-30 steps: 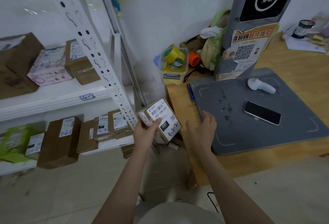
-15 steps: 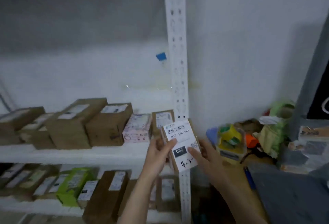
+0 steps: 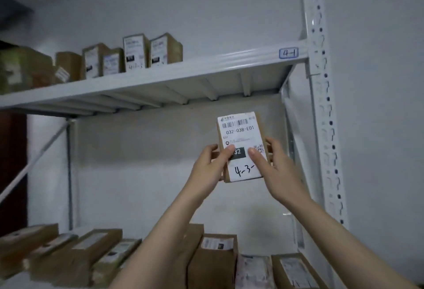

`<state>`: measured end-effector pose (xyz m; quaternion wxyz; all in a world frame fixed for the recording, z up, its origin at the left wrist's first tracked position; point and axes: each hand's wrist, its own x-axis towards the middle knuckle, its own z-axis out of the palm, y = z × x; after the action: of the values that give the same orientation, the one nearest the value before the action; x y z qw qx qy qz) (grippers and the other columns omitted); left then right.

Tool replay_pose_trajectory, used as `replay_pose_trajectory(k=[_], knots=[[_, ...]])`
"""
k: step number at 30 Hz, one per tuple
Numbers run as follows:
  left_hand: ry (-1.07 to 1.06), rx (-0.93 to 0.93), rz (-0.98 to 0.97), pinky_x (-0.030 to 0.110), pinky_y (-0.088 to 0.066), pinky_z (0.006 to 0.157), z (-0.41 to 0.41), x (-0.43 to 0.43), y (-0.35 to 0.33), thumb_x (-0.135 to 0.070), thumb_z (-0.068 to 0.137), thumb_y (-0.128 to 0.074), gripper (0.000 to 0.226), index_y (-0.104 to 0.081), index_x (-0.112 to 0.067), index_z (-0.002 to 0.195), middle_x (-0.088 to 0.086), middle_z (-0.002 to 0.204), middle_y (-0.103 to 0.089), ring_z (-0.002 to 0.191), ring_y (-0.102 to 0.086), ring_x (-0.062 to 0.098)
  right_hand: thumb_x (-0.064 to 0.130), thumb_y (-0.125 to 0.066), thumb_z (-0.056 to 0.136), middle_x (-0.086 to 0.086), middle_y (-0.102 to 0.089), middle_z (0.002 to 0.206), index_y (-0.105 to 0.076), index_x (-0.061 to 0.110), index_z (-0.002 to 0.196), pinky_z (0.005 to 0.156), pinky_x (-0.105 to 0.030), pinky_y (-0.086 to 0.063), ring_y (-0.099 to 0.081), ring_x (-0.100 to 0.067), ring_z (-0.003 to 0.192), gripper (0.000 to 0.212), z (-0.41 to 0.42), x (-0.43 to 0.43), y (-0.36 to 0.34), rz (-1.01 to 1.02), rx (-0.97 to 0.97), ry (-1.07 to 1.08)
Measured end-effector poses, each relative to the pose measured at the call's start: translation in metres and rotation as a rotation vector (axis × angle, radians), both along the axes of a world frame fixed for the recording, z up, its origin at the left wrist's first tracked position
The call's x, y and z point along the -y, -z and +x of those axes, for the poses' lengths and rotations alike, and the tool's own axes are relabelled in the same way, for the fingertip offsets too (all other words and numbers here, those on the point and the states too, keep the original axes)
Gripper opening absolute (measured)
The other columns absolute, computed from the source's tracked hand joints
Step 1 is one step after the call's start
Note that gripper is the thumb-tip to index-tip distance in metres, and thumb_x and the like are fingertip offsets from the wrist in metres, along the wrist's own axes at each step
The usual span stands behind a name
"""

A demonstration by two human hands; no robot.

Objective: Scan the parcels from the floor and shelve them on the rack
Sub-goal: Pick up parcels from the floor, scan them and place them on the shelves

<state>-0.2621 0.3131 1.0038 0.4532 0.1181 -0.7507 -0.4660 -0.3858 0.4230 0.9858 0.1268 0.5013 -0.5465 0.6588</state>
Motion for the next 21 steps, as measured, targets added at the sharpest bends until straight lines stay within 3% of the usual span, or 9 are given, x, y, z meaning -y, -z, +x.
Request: replay_pose_trajectory(k=[3, 7, 11, 14, 15, 17, 21], knots=[[0.030, -0.017, -0.066, 0.040, -0.059, 0.089, 0.016, 0.010, -0.041, -0.049, 0.096, -0.057, 0.051, -0.049, -0.019, 0.137, -0.007, 0.117, -0.065, 0.093, -0.066, 0.004, 0.042, -0.060, 0.095, 0.013, -0.065, 0.118, -0.045, 0.023, 0.136, 0.089, -0.027, -0.054, -0.064, -0.004, 0.106, 0.048, 0.018, 0.019, -0.047, -0.104, -0.065, 0.054], [0.037, -0.121, -0.133, 0.038, -0.054, 0.092, 0.029, 0.021, -0.097, -0.040, 0.099, -0.057, 0.043, -0.050, -0.013, 0.133, -0.008, 0.106, -0.063, 0.083, -0.062, 0.000, 0.050, -0.060, 0.094, 0.005, -0.062, 0.127, -0.044, 0.019, 0.137, 0.096, -0.036, -0.051, -0.060, -0.011, 0.113, 0.055, 0.031, 0.039, -0.108, -0.178, -0.209, 0.159], [-0.134, -0.221, -0.296, 0.033, -0.051, 0.096, 0.033, 0.038, -0.148, -0.043, 0.094, -0.065, 0.057, -0.049, -0.011, 0.138, 0.001, 0.126, -0.064, 0.110, -0.062, 0.013, 0.046, -0.060, 0.095, -0.007, -0.060, 0.129, -0.042, 0.014, 0.138, 0.099, -0.035, -0.044, -0.055, -0.021, 0.120, 0.056, 0.033, 0.057, -0.171, -0.250, -0.316, 0.272], [-0.225, -0.217, -0.456, 0.011, -0.048, 0.075, 0.031, 0.048, -0.177, -0.029, 0.099, -0.060, 0.039, -0.046, -0.016, 0.133, -0.010, 0.118, -0.063, 0.093, -0.062, 0.003, 0.050, -0.056, 0.095, -0.012, -0.057, 0.131, -0.039, 0.011, 0.139, 0.099, -0.039, -0.043, -0.052, -0.027, 0.122, 0.061, 0.029, 0.075, -0.216, -0.278, -0.333, 0.307], [-0.271, -0.228, -0.518, 0.012, -0.049, 0.077, 0.028, 0.052, -0.187, -0.026, 0.100, -0.059, 0.038, -0.046, -0.015, 0.134, -0.009, 0.119, -0.062, 0.096, -0.062, 0.005, 0.052, -0.054, 0.095, -0.012, -0.057, 0.131, -0.038, 0.011, 0.139, 0.099, -0.042, -0.044, -0.052, -0.028, 0.123, 0.063, 0.028, 0.081, -0.230, -0.284, -0.338, 0.310], [-0.354, -0.230, -0.619, 0.030, -0.049, 0.091, 0.019, 0.060, -0.209, -0.023, 0.100, -0.057, 0.040, -0.046, -0.011, 0.137, 0.000, 0.129, -0.062, 0.111, -0.061, 0.018, 0.053, -0.052, 0.095, -0.012, -0.056, 0.131, -0.038, 0.010, 0.139, 0.099, -0.044, -0.044, -0.051, -0.028, 0.123, 0.064, 0.025, 0.096, -0.254, -0.306, -0.356, 0.311], [-0.484, -0.190, -0.708, 0.041, -0.049, 0.095, 0.001, 0.086, -0.252, -0.024, 0.099, -0.053, 0.038, -0.049, -0.009, 0.134, 0.006, 0.128, -0.062, 0.116, -0.059, 0.027, 0.046, -0.053, 0.098, -0.014, -0.049, 0.137, -0.035, 0.008, 0.141, 0.092, -0.033, -0.037, -0.046, -0.028, 0.126, 0.061, 0.015, 0.124, -0.296, -0.328, -0.393, 0.343]])
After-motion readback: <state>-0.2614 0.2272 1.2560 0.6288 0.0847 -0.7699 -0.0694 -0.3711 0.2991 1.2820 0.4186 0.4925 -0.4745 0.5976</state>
